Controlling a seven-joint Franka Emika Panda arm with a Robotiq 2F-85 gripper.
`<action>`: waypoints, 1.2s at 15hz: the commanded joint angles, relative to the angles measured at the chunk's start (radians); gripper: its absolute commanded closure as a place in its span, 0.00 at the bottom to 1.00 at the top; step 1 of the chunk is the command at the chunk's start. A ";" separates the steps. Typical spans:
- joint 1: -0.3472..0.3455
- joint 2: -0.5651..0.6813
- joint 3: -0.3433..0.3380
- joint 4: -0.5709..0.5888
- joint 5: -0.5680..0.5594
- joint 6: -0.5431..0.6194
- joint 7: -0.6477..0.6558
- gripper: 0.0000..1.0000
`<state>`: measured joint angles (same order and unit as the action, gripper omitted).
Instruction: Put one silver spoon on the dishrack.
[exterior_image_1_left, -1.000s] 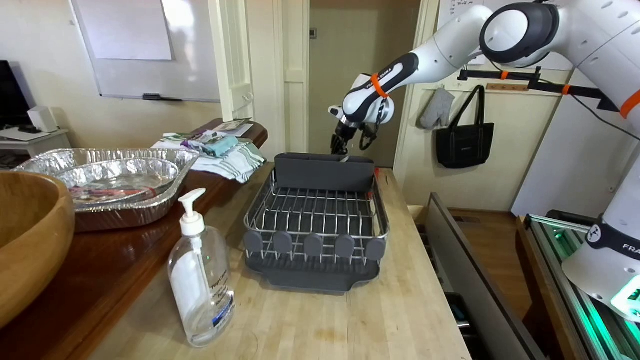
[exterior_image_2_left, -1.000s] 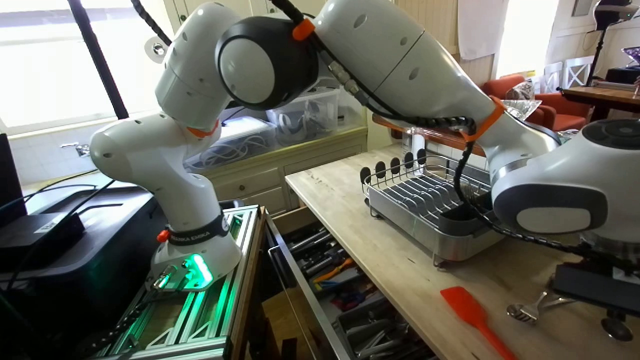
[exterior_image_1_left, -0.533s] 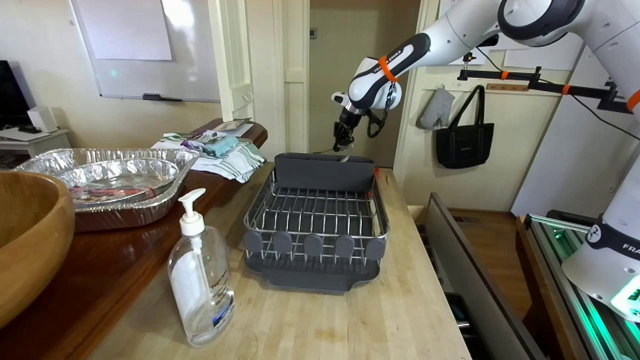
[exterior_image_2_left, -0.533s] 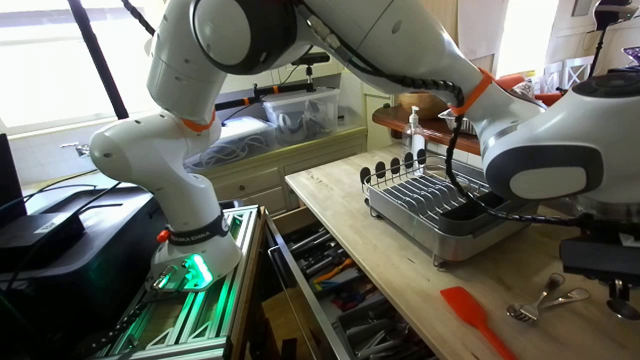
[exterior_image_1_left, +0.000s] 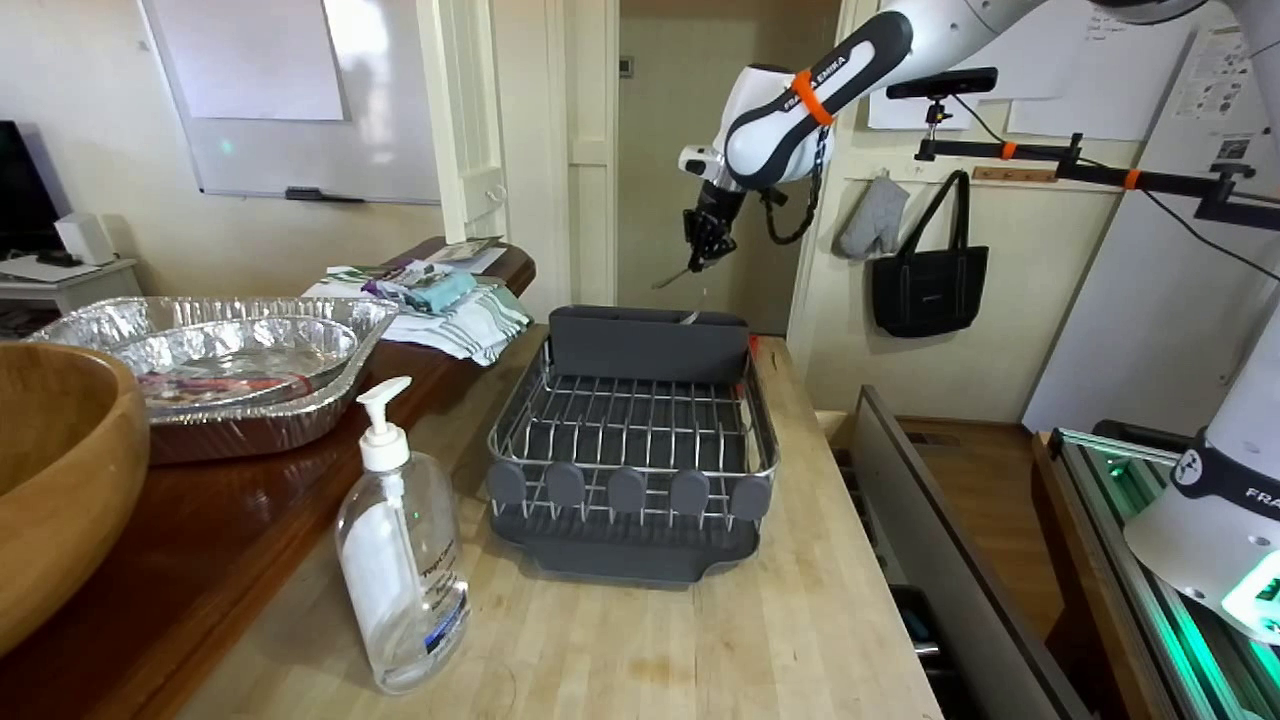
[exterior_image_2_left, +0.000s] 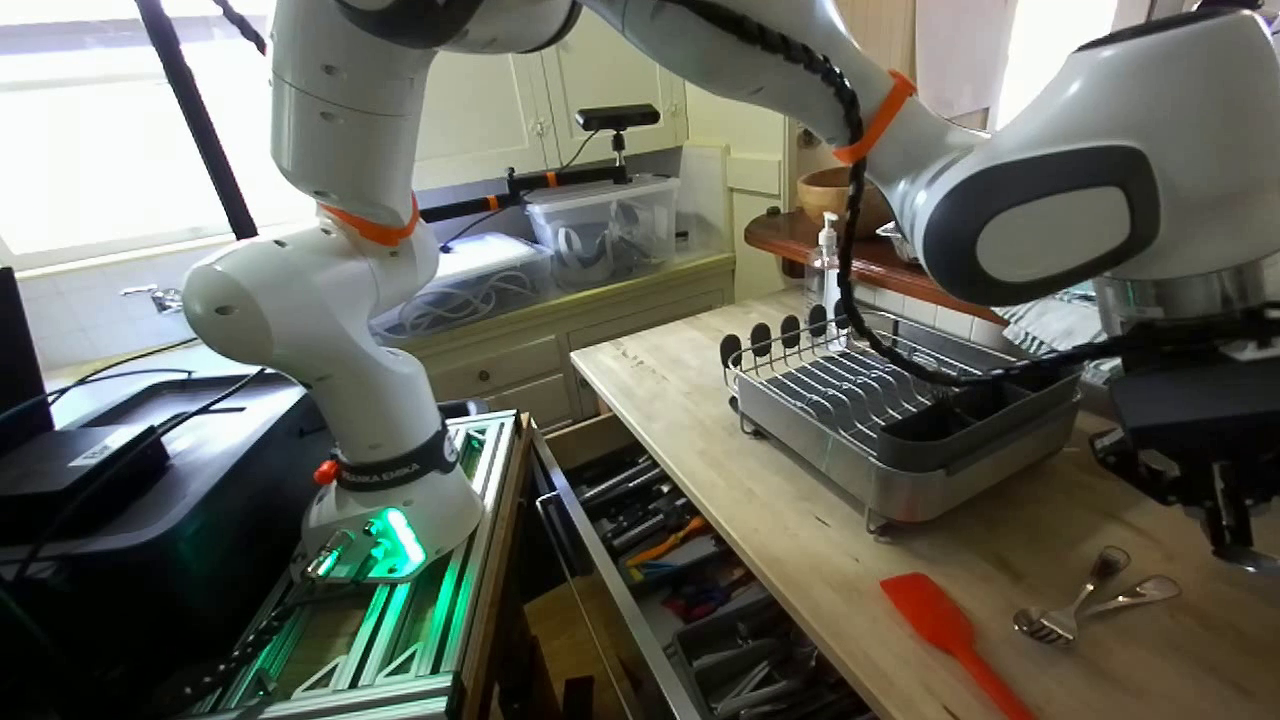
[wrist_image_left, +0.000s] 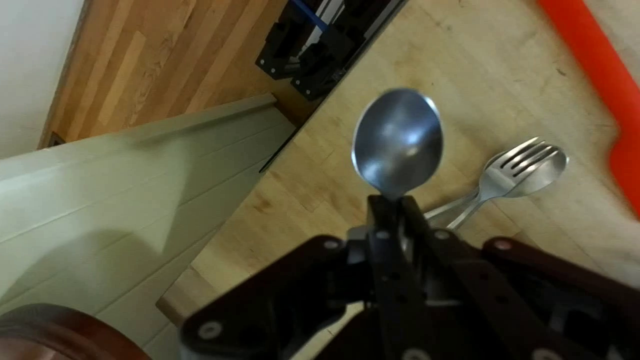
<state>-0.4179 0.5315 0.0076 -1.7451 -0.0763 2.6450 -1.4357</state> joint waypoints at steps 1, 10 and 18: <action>0.066 -0.135 -0.054 -0.148 -0.093 -0.006 -0.034 0.98; 0.190 -0.345 -0.103 -0.348 -0.299 -0.069 -0.076 0.98; 0.223 -0.465 -0.122 -0.475 -0.395 -0.078 -0.117 0.98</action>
<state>-0.2157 0.1316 -0.0918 -2.1542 -0.4313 2.5832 -1.5305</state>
